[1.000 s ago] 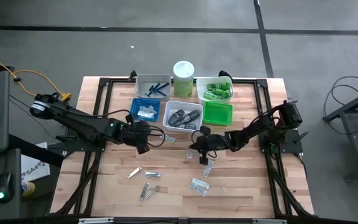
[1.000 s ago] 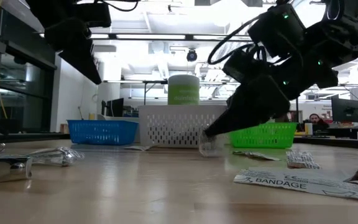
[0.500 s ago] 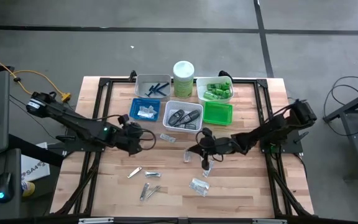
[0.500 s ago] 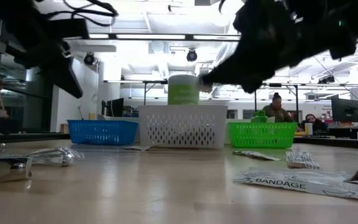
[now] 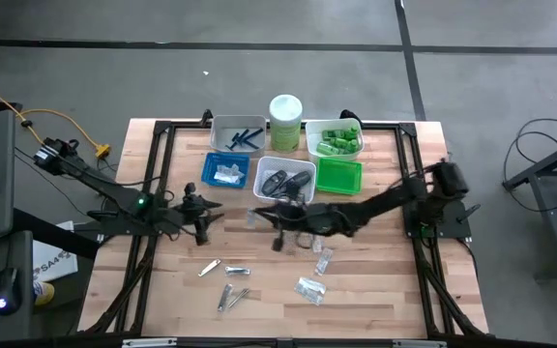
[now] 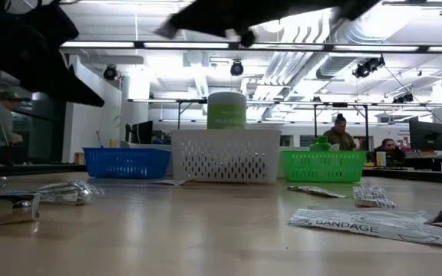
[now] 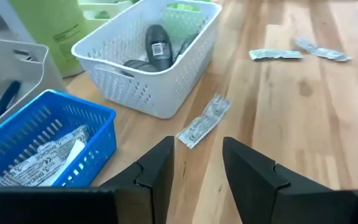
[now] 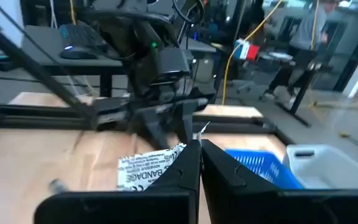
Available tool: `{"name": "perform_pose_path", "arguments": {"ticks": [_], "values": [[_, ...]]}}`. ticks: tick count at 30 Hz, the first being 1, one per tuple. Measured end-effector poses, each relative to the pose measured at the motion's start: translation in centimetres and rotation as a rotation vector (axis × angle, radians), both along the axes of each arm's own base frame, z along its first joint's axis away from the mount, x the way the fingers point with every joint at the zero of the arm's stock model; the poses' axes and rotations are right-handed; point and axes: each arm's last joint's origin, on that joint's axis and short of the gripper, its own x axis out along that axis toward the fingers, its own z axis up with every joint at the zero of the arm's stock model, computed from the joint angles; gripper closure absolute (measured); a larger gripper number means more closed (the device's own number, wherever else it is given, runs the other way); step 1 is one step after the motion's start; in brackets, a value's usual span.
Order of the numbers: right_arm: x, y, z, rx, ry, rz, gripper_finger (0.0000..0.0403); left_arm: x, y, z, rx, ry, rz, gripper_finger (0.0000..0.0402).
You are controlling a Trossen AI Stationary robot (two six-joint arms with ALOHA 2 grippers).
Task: Pick & Place Travel size toiletries
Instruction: Put the white bandage into the blue bin
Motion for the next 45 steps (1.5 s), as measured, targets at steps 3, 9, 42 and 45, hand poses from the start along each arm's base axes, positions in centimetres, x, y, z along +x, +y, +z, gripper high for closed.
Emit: {"name": "perform_pose_path", "arguments": {"ticks": [3, 9, 42, 45], "values": [[1.8, -0.2, -0.6, -0.064, 0.022, -0.012, 0.0401, 0.1, -0.1, 0.6, -0.002, -0.044, -0.031, 0.0265], [5.4, 0.4, -2.2, -0.21, 0.059, -0.006, 0.0401, 0.3, -0.3, 1.5, 0.002, -0.113, -0.106, 0.0265], [7.4, 1.6, -3.4, -0.246, 0.042, 0.114, 0.0401, 0.5, -0.6, 1.7, -0.131, -0.15, -0.155, 0.0117], [7.4, 1.5, -3.4, -0.216, 0.035, 0.142, 0.0401, 0.5, -0.7, 1.6, -0.152, -0.148, -0.149, 0.0121]]}}
